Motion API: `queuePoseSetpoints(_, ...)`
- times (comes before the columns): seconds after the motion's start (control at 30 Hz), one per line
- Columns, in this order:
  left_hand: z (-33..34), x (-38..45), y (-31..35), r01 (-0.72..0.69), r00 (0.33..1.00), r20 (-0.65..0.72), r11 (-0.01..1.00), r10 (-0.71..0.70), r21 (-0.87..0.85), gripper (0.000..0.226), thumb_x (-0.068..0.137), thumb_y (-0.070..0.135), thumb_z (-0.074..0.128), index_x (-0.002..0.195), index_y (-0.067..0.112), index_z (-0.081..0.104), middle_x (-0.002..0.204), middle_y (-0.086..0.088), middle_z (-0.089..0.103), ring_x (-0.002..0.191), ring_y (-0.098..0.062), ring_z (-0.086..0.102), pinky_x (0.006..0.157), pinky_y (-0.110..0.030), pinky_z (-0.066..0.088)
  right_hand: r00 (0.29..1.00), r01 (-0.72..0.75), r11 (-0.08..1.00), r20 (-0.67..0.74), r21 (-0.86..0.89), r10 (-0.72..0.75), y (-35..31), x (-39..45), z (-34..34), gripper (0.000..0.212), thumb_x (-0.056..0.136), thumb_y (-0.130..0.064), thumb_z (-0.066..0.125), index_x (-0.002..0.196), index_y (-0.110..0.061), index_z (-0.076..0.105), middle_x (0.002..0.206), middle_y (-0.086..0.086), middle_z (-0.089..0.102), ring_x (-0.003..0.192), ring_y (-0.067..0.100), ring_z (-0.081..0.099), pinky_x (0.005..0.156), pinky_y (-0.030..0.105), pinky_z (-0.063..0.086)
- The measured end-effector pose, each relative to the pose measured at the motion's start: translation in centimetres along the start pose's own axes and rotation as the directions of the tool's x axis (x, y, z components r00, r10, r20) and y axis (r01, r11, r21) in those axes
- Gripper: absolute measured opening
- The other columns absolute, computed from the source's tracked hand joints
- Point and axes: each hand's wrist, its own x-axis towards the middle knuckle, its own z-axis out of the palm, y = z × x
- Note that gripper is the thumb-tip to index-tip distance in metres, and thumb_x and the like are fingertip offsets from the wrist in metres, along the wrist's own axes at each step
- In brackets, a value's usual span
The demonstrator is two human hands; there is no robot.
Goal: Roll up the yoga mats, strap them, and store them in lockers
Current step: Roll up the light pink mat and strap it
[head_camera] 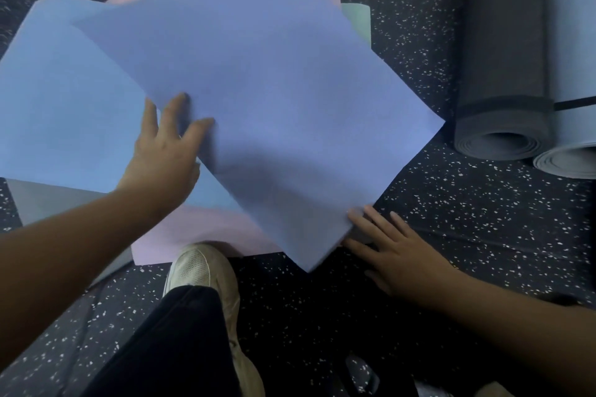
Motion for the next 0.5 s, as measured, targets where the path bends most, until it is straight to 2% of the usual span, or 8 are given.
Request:
queuePoseSetpoints(0.03,-0.6,0.6,0.0,0.010,1.000,-0.025,0.999,-0.011,-0.037,0.070,0.067,-0.009,0.073,0.131,0.006,0.049,0.145,-0.030,0.027,0.128,-0.061,0.024,0.085,-0.069,0.041,0.999,-0.017,1.000,-0.041,0.009,0.018,-0.1,0.1,-0.6,0.059,0.073,-0.041,0.057,0.128,-0.024,0.043,0.147,0.014,0.032,0.132,0.037,0.041,0.092,0.058,0.048)
queuePoseSetpoints(0.07,-1.2,1.2,0.2,0.011,0.998,-0.055,0.996,-0.016,-0.090,0.066,0.072,-0.006,0.071,0.133,0.004,0.047,0.147,-0.031,0.024,0.132,-0.058,0.022,0.092,-0.068,0.038,0.996,-0.037,0.999,-0.084,0.031,0.040,0.0,0.3,-1.2,0.059,0.075,-0.037,0.058,0.130,-0.022,0.042,0.147,0.017,0.032,0.132,0.039,0.040,0.092,0.059,0.047)
queuePoseSetpoints(0.13,-2.6,2.1,1.2,0.016,0.992,-0.117,0.975,-0.043,-0.223,0.061,0.082,0.002,0.069,0.136,0.000,0.039,0.151,-0.029,0.016,0.136,-0.049,0.026,0.103,-0.056,0.034,0.979,-0.111,0.988,-0.161,0.110,0.128,0.2,0.9,-2.9,0.067,0.072,-0.025,0.071,0.130,-0.017,0.040,0.146,0.026,0.035,0.128,0.043,0.045,0.092,0.058,0.046)
queuePoseSetpoints(0.2,-4.0,2.7,2.9,0.049,0.975,-0.186,0.930,-0.124,-0.364,0.064,0.088,0.015,0.067,0.139,-0.002,0.033,0.153,-0.024,0.011,0.137,-0.039,0.029,0.105,-0.036,0.030,0.950,-0.182,0.970,-0.224,0.163,0.216,0.4,1.8,-4.8,0.060,0.077,-0.024,0.064,0.130,-0.013,0.037,0.140,0.028,0.042,0.122,0.042,0.050,0.092,0.053,0.047)
queuePoseSetpoints(0.27,-5.2,3.2,4.9,0.071,0.938,-0.258,0.857,-0.231,-0.510,0.064,0.090,0.026,0.065,0.137,-0.004,0.032,0.148,-0.022,0.018,0.133,-0.032,0.035,0.100,-0.023,0.029,0.915,-0.233,0.953,-0.289,0.193,0.283,0.5,2.9,-6.3,0.056,0.083,-0.033,0.049,0.131,-0.007,0.038,0.131,0.023,0.049,0.123,0.038,0.046,0.100,0.049,0.045)
queuePoseSetpoints(0.37,-6.4,4.5,6.7,0.096,0.928,-0.211,0.743,-0.308,-0.663,0.069,0.089,0.036,0.065,0.139,0.004,0.030,0.142,-0.014,0.027,0.129,-0.021,0.042,0.098,-0.021,0.033,0.870,-0.298,0.912,-0.312,0.283,0.381,0.7,4.2,-8.0,0.064,0.088,-0.029,0.058,0.140,0.000,0.036,0.139,0.019,0.039,0.133,0.032,0.025,0.116,0.036,0.017)
queuePoseSetpoints(0.43,-6.5,5.0,7.2,0.074,0.962,-0.153,0.753,-0.228,-0.654,0.073,0.088,0.032,0.067,0.145,0.015,0.026,0.144,-0.010,0.026,0.127,-0.018,0.044,0.098,-0.023,0.034,0.853,-0.310,0.900,-0.328,0.306,0.405,0.7,4.4,-8.6,0.066,0.087,-0.026,0.062,0.143,-0.004,0.034,0.137,0.018,0.036,0.129,0.028,0.023,0.114,0.037,0.021)
queuePoseSetpoints(0.5,-6.2,5.0,7.8,0.012,0.990,-0.107,0.805,-0.094,-0.593,0.074,0.087,0.026,0.069,0.148,0.022,0.026,0.148,-0.011,0.020,0.121,-0.026,0.049,0.099,-0.026,0.037,0.846,-0.327,0.888,-0.318,0.324,0.428,0.8,4.1,-8.7,0.061,0.087,-0.025,0.061,0.142,-0.011,0.038,0.133,0.017,0.035,0.123,0.027,0.026,0.106,0.038,0.031)
